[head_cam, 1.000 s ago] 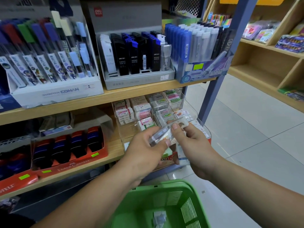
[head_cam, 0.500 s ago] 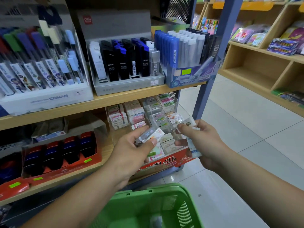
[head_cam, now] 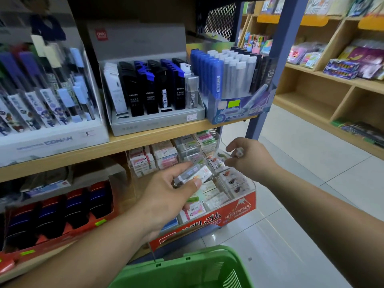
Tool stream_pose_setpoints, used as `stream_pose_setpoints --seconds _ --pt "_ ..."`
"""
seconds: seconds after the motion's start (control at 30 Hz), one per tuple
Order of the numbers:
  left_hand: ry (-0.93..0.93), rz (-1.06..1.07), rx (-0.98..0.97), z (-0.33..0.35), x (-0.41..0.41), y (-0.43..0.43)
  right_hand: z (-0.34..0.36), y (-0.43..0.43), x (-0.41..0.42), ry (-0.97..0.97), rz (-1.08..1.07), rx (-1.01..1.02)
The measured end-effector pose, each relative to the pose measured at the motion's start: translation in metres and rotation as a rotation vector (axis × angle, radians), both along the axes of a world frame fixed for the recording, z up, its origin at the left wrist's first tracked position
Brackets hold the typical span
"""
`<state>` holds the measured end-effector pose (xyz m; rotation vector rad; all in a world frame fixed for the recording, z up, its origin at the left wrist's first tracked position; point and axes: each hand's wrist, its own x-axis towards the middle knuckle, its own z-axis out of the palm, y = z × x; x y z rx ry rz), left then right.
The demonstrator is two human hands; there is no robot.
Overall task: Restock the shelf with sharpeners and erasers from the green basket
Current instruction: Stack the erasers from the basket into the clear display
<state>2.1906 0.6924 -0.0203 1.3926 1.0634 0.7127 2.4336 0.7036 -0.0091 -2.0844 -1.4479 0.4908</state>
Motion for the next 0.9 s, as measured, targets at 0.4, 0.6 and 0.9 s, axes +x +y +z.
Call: stream_pose_setpoints --seconds 0.4,0.6,0.9 --pt "-0.077 -0.006 -0.065 0.001 0.001 0.010 -0.028 0.029 0.016 -0.369 0.225 -0.037" --pt "-0.073 -0.040 -0.056 0.001 -0.001 0.008 -0.026 0.025 0.019 -0.516 0.325 0.025" --pt "-0.087 -0.049 -0.064 0.002 -0.002 0.006 -0.021 0.021 0.007 -0.606 0.325 -0.047"
